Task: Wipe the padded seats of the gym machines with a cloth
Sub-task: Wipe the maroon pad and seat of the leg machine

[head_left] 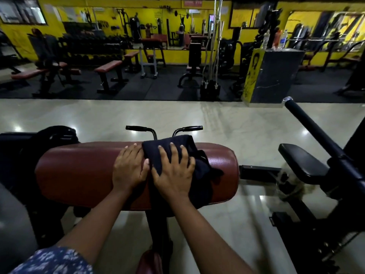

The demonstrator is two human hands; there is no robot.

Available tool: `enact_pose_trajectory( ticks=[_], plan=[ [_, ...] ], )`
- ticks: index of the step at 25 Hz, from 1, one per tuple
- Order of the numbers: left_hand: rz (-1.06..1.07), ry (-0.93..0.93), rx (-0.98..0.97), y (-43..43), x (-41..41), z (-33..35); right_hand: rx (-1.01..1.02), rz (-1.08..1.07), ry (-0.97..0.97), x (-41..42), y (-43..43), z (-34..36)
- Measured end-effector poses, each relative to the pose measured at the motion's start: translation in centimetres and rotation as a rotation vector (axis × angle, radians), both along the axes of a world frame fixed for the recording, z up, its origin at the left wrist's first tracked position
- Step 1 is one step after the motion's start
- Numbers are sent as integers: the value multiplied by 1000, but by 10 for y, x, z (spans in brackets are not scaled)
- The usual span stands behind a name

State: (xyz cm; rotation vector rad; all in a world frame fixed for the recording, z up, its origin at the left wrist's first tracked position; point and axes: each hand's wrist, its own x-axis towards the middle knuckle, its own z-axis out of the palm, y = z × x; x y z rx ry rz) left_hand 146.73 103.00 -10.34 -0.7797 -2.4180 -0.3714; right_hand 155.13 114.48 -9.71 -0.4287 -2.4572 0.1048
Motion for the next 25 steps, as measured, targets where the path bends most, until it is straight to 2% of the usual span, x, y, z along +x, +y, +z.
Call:
enact_pose_trajectory(
  ticks=[4, 8, 10, 15, 19, 22, 25],
  plan=[
    [12, -17, -9, 0, 5, 0, 165, 48, 75, 27, 47, -17],
    [-1, -137, -50, -2, 15, 11, 66, -18, -17, 59, 72, -9],
    [-21, -196, 31, -5, 39, 8, 2, 22, -82, 71, 72, 5],
    [-54, -483, 494, -17, 125, -20, -86, 275, -129, 97, 46, 35],
    [112, -783, 964, -26, 181, -29, -188, 486, -102, 118, 20, 26],
    [246, -828, 1202, -34, 205, -37, -252, 657, -172, 126, 12, 11],
    [436, -770, 1401, -34, 241, -51, -265, 874, -288, 130, 15, -13]
  ],
)
